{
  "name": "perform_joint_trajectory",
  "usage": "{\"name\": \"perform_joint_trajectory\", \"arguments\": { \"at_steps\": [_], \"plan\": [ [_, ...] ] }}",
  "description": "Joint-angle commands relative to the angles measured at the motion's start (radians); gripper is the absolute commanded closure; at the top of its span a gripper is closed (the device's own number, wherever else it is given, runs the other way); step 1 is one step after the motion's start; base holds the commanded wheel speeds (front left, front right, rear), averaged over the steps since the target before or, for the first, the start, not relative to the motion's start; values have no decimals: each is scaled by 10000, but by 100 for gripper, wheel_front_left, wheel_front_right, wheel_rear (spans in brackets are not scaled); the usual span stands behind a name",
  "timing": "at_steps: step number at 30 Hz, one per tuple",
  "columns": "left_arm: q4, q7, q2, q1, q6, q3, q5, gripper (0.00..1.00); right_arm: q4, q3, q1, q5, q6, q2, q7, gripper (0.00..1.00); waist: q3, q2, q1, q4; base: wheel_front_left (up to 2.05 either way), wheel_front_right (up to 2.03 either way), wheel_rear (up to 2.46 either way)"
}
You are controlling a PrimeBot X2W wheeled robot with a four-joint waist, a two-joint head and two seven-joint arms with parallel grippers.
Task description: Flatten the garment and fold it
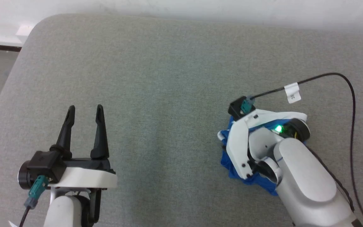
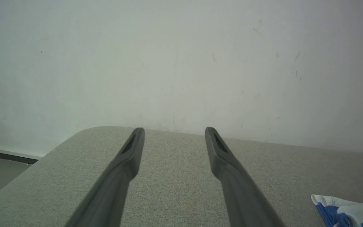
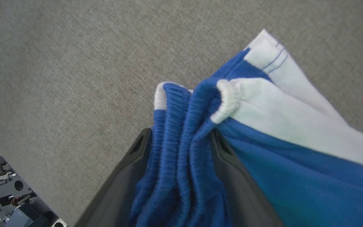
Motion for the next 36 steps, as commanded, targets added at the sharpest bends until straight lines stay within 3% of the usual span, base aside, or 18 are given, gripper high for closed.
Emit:
{"name": "perform_joint_trajectory", "arguments": {
  "at_steps": [1,6,11,18,25,36],
  "plan": [
    [-1,-47,-43,46,50,58,5,0,-71,22,-245,128,-21,4,-148,0,-92,0,-1,-108,0,0,0],
    [-20,-47,-44,97,39,113,24,0,-870,-205,-547,697,-21,-60,-480,0,-301,0,-1,-369,0,0,0],
    [-46,-47,-44,164,65,112,39,0,-2320,-1298,-221,1029,-21,-310,-652,0,-464,0,-1,-683,0,0,0],
    [-176,-47,-44,262,88,199,117,0,-3334,-3582,1422,-326,-21,-597,-1065,0,-496,0,-1,-1023,0,0,0],
    [-142,-47,-45,138,24,159,133,0,-2871,-3602,2660,-737,-21,-296,-952,0,-320,0,-1,-1092,0,0,0],
    [-54,-47,-45,82,92,10,80,0,-1068,-3043,2667,-898,-21,-225,-1342,0,-115,0,-1,-758,0,0,0]
  ]
}}
